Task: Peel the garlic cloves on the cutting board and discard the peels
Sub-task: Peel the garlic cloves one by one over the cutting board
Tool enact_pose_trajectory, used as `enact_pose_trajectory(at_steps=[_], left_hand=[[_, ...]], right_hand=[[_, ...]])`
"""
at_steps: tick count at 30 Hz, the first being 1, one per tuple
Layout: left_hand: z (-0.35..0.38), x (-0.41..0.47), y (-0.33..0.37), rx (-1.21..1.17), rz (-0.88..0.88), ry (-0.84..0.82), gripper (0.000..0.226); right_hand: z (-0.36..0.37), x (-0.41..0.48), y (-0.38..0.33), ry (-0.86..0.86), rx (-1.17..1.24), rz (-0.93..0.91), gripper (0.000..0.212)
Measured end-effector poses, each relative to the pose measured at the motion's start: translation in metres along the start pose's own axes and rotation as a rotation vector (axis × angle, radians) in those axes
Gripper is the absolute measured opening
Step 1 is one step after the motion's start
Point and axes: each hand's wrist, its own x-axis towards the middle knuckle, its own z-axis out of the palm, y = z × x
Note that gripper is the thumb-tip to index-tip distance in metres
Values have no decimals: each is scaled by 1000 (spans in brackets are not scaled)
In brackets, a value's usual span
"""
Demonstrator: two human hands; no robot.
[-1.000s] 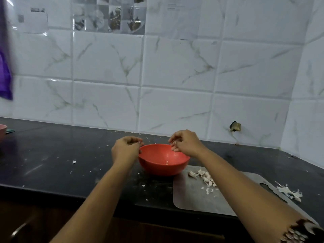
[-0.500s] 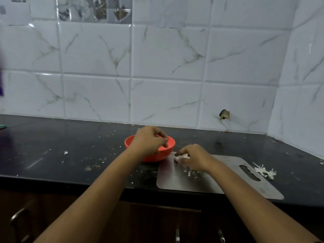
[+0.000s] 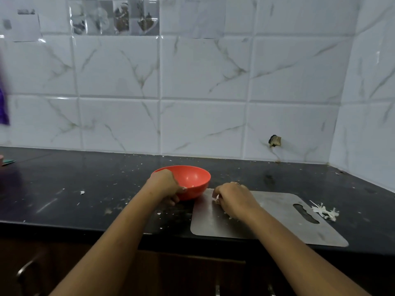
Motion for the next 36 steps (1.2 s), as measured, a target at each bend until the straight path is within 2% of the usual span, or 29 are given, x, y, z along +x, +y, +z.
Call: enact_pose_trajectory(at_steps=[3, 8, 12, 14, 16, 18, 22, 25, 28, 32, 36], left_hand=[[-6, 2, -7, -84, -17, -38, 17], [-15, 2, -14, -81, -15, -67, 17], [-20, 2, -16, -20, -3, -60, 15], [-21, 0, -14, 90, 26, -26, 18], [-19, -3, -9, 158, 79, 39, 18], [-12, -7, 1, 113, 141, 75, 15], [21, -14, 24, 187, 353, 144, 28], [64, -13, 29, 116, 489, 112, 34], [98, -14, 28, 207, 576, 160, 29], [103, -12, 31, 172, 646, 221, 29], [104, -9, 24, 31, 648, 236, 20]], right_hand=[[5, -2, -1, 13, -51, -18, 35], [2, -2, 3, 9, 5, 46, 36], [-3, -3, 9, 9, 206, 135, 27], [-4, -5, 12, 23, 351, 170, 20], [-3, -8, 16, 44, 451, 175, 19], [-1, -12, 19, 101, 533, 189, 21], [-1, -21, 26, 241, 672, 212, 16], [-4, -32, 27, 231, 816, 162, 12], [-1, -44, 27, 217, 932, 136, 13], [-4, -49, 30, 308, 1193, 208, 7], [-2, -49, 30, 268, 1264, 190, 11]])
